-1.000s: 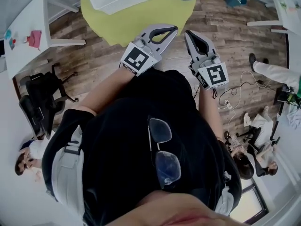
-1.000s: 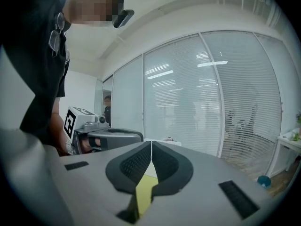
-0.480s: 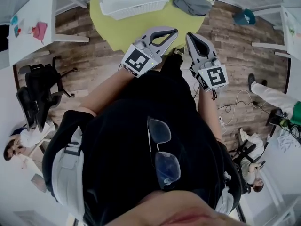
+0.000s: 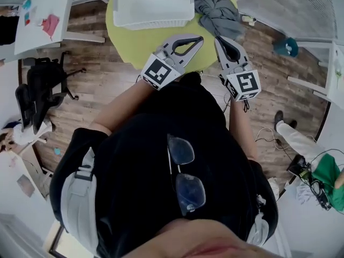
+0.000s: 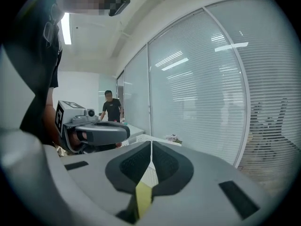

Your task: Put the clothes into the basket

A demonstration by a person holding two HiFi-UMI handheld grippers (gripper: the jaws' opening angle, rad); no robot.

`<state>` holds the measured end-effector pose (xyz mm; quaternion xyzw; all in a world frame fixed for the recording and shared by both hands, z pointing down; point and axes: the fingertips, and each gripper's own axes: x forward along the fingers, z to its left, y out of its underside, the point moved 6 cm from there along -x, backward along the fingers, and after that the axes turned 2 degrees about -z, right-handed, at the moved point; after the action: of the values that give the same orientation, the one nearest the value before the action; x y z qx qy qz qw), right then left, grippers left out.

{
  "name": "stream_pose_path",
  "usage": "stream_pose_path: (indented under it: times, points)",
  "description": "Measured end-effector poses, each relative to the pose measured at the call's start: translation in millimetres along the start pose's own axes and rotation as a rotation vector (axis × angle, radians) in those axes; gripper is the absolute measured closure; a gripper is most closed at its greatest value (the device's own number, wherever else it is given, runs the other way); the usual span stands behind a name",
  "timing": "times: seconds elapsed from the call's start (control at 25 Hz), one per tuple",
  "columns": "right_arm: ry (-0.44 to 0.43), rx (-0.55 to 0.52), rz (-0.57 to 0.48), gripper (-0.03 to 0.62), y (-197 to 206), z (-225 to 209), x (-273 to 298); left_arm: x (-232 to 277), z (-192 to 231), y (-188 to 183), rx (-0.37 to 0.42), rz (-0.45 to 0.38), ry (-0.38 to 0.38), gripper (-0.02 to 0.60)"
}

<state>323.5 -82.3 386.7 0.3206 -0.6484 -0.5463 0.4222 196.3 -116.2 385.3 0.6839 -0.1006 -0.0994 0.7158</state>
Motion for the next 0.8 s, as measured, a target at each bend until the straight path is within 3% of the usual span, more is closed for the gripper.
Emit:
stream_pose_path:
  times: [0.36,0.64,0.8]
  points:
    - [-0.091,0.029,0.190,0.566,36,-84,47,60,22,23,-0.019,0.049,-0.120,0.574]
    - [-0.111,0.076,0.322,0.560,78,-132,82,87,44,46,-0.059,0.056,-0.266,0.574]
    - [-0.096,0.094,0.410,0.504,108,-157,107,97,53,58,-0.058,0.063,-0.331,0.574]
